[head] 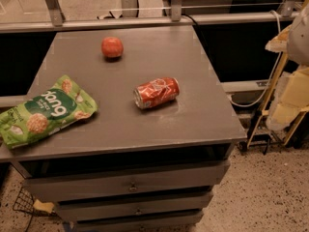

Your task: Move coke can near apple

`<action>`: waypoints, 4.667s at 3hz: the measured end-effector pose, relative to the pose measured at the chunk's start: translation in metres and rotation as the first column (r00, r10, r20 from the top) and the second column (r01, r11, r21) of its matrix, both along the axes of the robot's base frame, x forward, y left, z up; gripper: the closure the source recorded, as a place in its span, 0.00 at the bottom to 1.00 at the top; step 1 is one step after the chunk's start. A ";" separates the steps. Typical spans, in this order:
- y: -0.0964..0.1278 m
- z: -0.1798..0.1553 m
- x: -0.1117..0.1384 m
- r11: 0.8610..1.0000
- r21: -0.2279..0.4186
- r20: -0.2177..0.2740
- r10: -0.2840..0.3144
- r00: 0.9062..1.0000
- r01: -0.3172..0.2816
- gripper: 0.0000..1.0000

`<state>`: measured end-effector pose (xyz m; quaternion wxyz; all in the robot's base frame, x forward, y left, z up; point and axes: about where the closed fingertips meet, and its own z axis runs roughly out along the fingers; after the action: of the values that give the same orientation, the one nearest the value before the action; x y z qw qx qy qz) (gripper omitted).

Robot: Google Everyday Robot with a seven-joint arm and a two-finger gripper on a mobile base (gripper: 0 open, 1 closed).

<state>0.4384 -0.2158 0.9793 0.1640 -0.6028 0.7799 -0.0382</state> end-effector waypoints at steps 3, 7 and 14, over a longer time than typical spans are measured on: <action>0.080 -0.049 0.061 0.918 0.005 -0.015 0.396 0.918 -0.396 0.00; 0.209 -0.101 0.093 0.647 0.038 -0.047 0.762 0.646 -0.761 0.00; 0.185 -0.138 0.149 0.675 0.119 -0.109 0.737 0.667 -0.728 0.60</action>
Offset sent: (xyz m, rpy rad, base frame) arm 0.0691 0.0769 -0.0599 -0.0186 0.0029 0.4829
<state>0.5875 -0.0305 0.8412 0.1269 -0.8605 0.4829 0.1010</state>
